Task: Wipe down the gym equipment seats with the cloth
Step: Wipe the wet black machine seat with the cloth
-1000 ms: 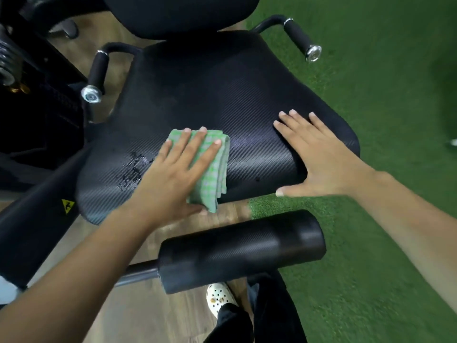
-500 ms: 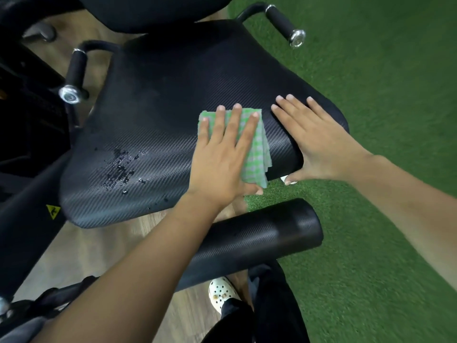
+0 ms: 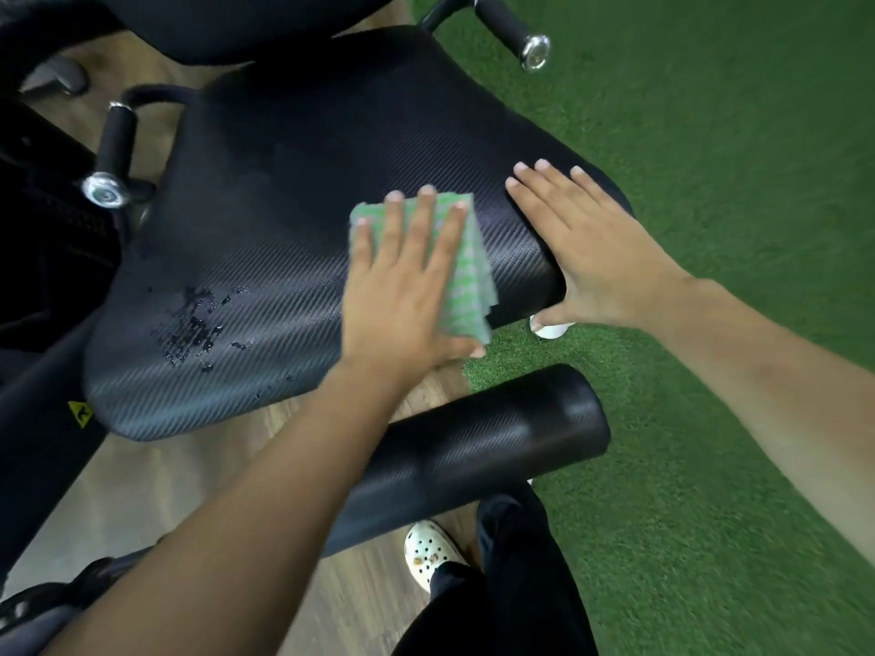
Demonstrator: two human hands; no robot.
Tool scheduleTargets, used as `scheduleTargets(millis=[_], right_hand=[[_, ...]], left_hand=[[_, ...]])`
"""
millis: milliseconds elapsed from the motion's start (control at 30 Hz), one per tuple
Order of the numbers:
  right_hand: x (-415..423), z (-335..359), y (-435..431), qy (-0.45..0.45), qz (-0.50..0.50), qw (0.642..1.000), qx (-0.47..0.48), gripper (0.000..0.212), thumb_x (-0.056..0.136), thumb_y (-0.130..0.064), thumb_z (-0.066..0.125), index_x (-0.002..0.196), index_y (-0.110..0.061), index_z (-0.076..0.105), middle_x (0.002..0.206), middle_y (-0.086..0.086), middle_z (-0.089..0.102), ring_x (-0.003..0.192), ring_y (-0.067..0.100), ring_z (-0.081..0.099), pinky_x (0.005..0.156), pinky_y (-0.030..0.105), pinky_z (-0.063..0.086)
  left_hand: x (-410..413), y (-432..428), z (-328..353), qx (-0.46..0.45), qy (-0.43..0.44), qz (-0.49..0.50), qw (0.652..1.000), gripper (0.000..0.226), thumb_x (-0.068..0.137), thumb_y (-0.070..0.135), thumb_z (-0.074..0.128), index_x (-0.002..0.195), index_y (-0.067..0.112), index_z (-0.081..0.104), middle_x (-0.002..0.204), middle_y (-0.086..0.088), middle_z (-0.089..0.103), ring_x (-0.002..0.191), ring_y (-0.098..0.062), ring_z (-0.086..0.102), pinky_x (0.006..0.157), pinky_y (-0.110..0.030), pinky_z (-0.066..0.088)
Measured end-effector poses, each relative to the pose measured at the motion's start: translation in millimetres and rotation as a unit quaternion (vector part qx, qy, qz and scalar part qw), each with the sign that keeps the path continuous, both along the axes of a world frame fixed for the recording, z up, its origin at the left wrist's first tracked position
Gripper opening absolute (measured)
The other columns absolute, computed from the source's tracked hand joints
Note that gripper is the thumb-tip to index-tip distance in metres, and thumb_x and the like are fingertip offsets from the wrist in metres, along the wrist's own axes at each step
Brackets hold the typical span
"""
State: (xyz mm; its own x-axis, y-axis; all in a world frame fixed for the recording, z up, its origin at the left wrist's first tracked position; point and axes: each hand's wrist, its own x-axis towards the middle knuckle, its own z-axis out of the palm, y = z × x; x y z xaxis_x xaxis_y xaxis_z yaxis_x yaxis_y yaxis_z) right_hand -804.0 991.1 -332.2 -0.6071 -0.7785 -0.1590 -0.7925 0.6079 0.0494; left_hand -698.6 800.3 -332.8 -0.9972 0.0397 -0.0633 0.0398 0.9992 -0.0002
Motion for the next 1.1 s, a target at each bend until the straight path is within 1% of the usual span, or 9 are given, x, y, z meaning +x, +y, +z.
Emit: scheduleTargets(millis=[67, 133, 233, 433, 533, 633, 700, 833, 1100], right_hand=[[-0.1, 0.4, 0.2, -0.003, 0.000, 1.000, 0.000, 0.142, 0.046, -0.062, 0.084, 0.151, 0.000, 0.012, 0.159, 0.016, 0.012, 0.148, 0.029, 0.007, 0.120, 0.045, 0.008], [-0.5, 1.6, -0.1, -0.004, 0.000, 1.000, 0.010, 0.143, 0.046, -0.063, 0.084, 0.151, 0.000, 0.011, 0.159, 0.016, 0.011, 0.148, 0.029, 0.007, 0.120, 0.044, 0.009], [0.1, 3.2, -2.3, 0.002, 0.000, 1.000, 0.023, 0.143, 0.047, -0.065, 0.082, 0.151, 0.000, 0.009, 0.159, 0.016, 0.010, 0.148, 0.030, 0.006, 0.120, 0.045, 0.010], [0.5, 5.2, -2.6, -0.010, -0.005, 1.000, 0.025, 0.144, 0.047, -0.068, 0.081, 0.151, 0.000, 0.010, 0.159, 0.017, 0.009, 0.148, 0.030, 0.006, 0.120, 0.047, 0.011], [0.4, 10.0, -4.9, -0.046, 0.000, 0.999, 0.016, 0.142, 0.053, -0.084, 0.065, 0.152, -0.001, 0.004, 0.160, 0.015, 0.001, 0.148, 0.027, -0.003, 0.120, 0.047, 0.006], [5.0, 16.9, -22.2, -0.086, 0.007, 0.996, -0.019, 0.134, 0.060, -0.091, 0.043, 0.152, -0.003, 0.002, 0.161, 0.012, 0.000, 0.148, 0.022, -0.006, 0.121, 0.044, 0.003], [11.1, 17.7, -42.9, -0.075, 0.047, 0.996, -0.016, 0.136, 0.057, -0.090, 0.046, 0.152, -0.003, 0.004, 0.161, 0.013, 0.002, 0.148, 0.024, -0.003, 0.121, 0.042, 0.002], [25.8, 11.4, -82.8, -0.064, 0.094, 0.994, 0.001, 0.142, 0.051, -0.082, 0.064, 0.152, -0.003, 0.004, 0.160, 0.015, 0.004, 0.148, 0.028, 0.003, 0.121, 0.043, 0.005], [35.0, 4.9, -99.1, -0.048, 0.075, 0.996, 0.014, 0.145, 0.044, -0.074, 0.076, 0.152, -0.007, 0.008, 0.159, 0.016, 0.011, 0.147, 0.032, 0.006, 0.120, 0.046, 0.008]], left_hand=[[-10.7, 13.9, -1.3, 0.003, 0.001, -0.005, 1.000, 0.135, 0.052, 0.077, 0.070, 0.152, 0.017, 0.001, 0.159, -0.014, 0.007, 0.145, -0.038, 0.006, 0.116, -0.056, 0.008], [-6.9, 8.8, -2.7, 0.008, 0.016, -0.014, 1.000, 0.134, 0.052, 0.075, 0.072, 0.153, 0.018, 0.004, 0.159, -0.013, 0.009, 0.146, -0.036, 0.007, 0.117, -0.054, 0.008], [20.9, -25.1, -3.6, 0.019, 0.042, -0.003, 0.999, 0.133, 0.047, 0.072, 0.076, 0.152, 0.017, 0.016, 0.157, -0.013, 0.019, 0.144, -0.036, 0.016, 0.116, -0.054, 0.014], [78.5, -103.6, -0.1, 0.014, 0.015, 0.071, 0.997, 0.136, 0.041, 0.074, 0.075, 0.151, 0.016, 0.020, 0.157, -0.013, 0.022, 0.144, -0.035, 0.017, 0.115, -0.054, 0.015], [77.5, -110.5, 1.3, 0.010, 0.005, 0.079, 0.997, 0.140, 0.037, 0.078, 0.073, 0.150, 0.014, 0.022, 0.155, -0.015, 0.024, 0.143, -0.038, 0.019, 0.113, -0.057, 0.017], [62.8, -91.8, 2.5, 0.013, 0.001, 0.086, 0.996, 0.141, 0.039, 0.087, 0.061, 0.151, 0.013, 0.019, 0.156, -0.016, 0.021, 0.143, -0.039, 0.017, 0.113, -0.058, 0.016], [51.9, -79.7, 0.3, 0.017, 0.009, 0.061, 0.998, 0.142, 0.037, 0.086, 0.064, 0.151, 0.014, 0.017, 0.156, -0.016, 0.021, 0.143, -0.039, 0.018, 0.113, -0.059, 0.017], [60.3, -89.8, -2.2, 0.017, 0.017, 0.034, 0.999, 0.144, 0.035, 0.076, 0.076, 0.151, 0.019, 0.012, 0.157, -0.010, 0.020, 0.144, -0.034, 0.018, 0.115, -0.053, 0.017], [140.6, -181.3, 2.8, 0.004, -0.001, 0.118, 0.993, 0.136, 0.041, 0.065, 0.083, 0.151, 0.021, 0.016, 0.157, -0.010, 0.021, 0.145, -0.034, 0.016, 0.114, -0.055, 0.017]])
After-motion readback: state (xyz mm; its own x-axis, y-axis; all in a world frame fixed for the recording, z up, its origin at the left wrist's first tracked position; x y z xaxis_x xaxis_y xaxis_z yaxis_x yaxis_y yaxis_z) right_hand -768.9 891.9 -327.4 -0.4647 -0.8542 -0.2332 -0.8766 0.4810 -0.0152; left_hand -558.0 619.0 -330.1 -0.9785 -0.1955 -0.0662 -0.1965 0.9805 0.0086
